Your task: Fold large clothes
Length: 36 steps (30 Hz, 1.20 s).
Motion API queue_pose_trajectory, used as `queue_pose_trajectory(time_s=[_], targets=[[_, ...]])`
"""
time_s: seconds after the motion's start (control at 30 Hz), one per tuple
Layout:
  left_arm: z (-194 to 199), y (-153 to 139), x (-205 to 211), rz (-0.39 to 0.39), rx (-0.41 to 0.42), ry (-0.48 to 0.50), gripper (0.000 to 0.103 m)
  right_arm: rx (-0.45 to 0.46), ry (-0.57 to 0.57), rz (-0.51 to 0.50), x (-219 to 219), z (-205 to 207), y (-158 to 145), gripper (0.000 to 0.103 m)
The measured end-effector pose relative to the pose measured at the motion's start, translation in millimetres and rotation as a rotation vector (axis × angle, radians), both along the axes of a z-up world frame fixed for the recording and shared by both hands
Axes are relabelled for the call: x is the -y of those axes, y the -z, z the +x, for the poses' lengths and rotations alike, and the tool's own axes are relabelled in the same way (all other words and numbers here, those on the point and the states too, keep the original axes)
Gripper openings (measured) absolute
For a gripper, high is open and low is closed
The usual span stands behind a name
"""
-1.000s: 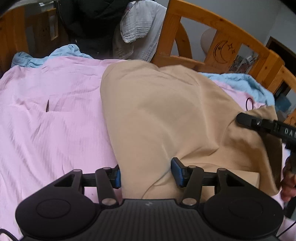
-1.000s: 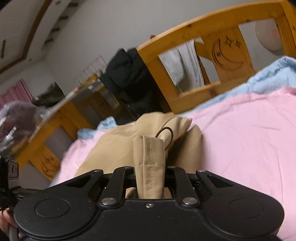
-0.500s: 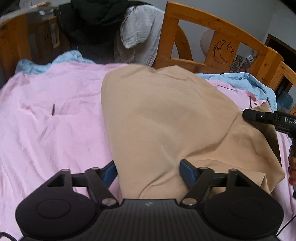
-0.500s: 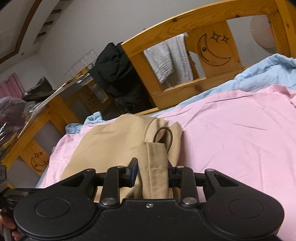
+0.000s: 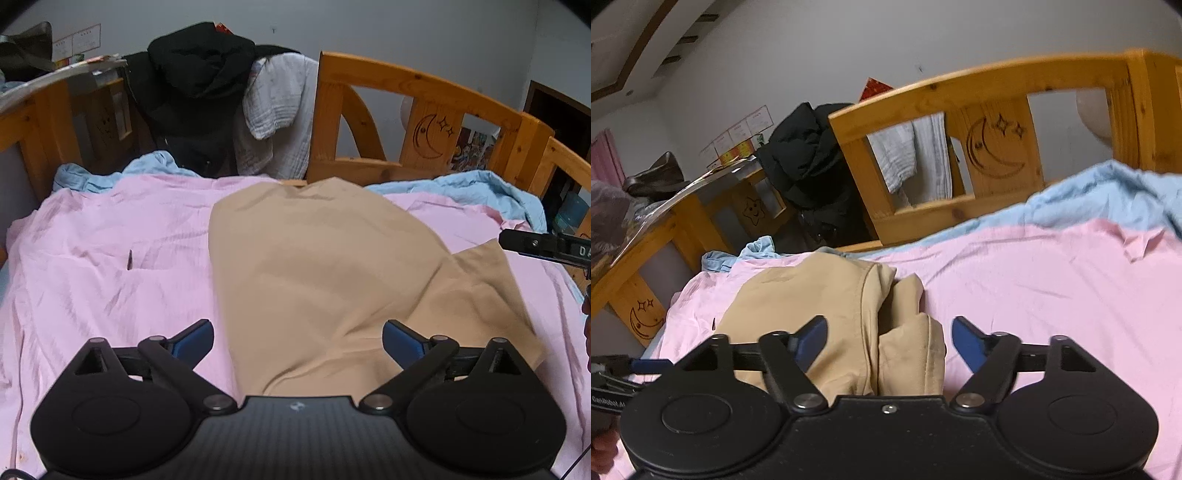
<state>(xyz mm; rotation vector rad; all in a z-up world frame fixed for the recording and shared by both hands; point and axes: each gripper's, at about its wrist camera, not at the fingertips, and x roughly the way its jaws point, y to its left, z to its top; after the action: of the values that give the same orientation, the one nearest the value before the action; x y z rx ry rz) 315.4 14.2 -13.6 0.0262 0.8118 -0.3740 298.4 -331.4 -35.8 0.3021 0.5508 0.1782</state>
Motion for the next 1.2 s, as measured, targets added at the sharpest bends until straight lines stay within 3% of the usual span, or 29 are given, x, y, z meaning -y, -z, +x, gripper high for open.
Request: queue_pose_trajectory(time_s=[0.37, 0.67, 0.97, 1.2], targets=[[-47, -50, -16, 0.003, 0.117, -0.098, 0.102, 0.141, -0.002, -0.079, -17, -63, -57, 0.1], [-113, -87, -39, -0.008, 0.21, -0.158, 0.102, 0.264, 0.045, -0.077, -34, -136, -88, 0.102], [-189, -88, -47, -0.004, 0.24, -0.146, 0.102, 0.323, 0.082, -0.089, -48, -226, -83, 0.102], [-227, -75, -40, 0.037, 0.267, -0.144, 0.102, 0.298, 0.1, -0.132, -56, -276, -61, 0.102]])
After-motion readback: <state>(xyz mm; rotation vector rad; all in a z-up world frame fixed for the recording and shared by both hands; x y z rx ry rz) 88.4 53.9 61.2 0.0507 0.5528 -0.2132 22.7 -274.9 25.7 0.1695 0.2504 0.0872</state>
